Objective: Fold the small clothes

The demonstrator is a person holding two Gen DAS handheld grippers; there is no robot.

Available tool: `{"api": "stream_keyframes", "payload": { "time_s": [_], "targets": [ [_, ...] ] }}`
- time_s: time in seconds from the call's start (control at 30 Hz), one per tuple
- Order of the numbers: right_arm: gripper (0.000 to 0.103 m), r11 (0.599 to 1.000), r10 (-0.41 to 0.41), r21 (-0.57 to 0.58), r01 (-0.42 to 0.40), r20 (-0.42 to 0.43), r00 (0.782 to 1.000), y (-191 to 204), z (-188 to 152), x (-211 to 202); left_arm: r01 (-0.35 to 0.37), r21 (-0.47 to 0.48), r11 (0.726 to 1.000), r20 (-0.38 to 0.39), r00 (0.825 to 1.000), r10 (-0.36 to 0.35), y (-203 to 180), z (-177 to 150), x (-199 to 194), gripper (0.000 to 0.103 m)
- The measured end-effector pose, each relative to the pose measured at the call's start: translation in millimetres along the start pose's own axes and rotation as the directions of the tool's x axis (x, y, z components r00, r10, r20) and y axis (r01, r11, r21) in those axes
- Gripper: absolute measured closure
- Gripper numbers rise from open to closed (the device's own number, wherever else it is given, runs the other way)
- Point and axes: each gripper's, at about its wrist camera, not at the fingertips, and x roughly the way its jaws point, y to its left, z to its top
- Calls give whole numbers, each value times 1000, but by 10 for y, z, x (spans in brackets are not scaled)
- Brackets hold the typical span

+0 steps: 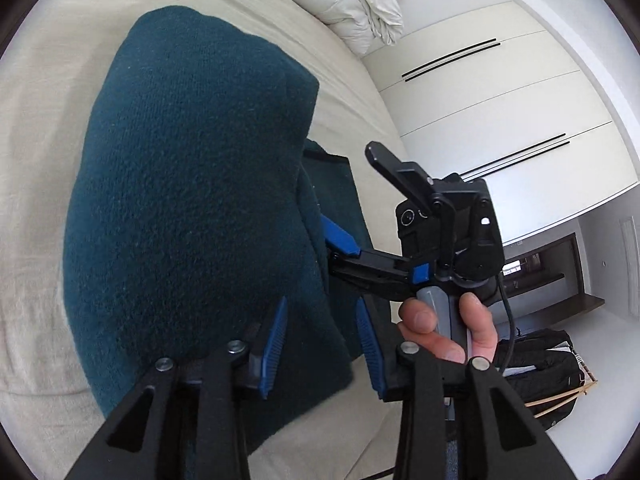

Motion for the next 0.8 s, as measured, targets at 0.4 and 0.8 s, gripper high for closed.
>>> {"api": "stream_keyframes", "payload": {
  "time_s": [0.4, 0.8],
  "targets": [
    [40, 930, -305, -226, 291, -29, 952, 354, 65, 417, -81, -2, 997, 137, 987, 81, 303, -159, -475, 55],
    [90, 822, -440, -355, 445, 101, 892, 556, 174, 192, -95, 45, 994, 133, 987, 88, 72, -102, -396, 52]
  ]
}}
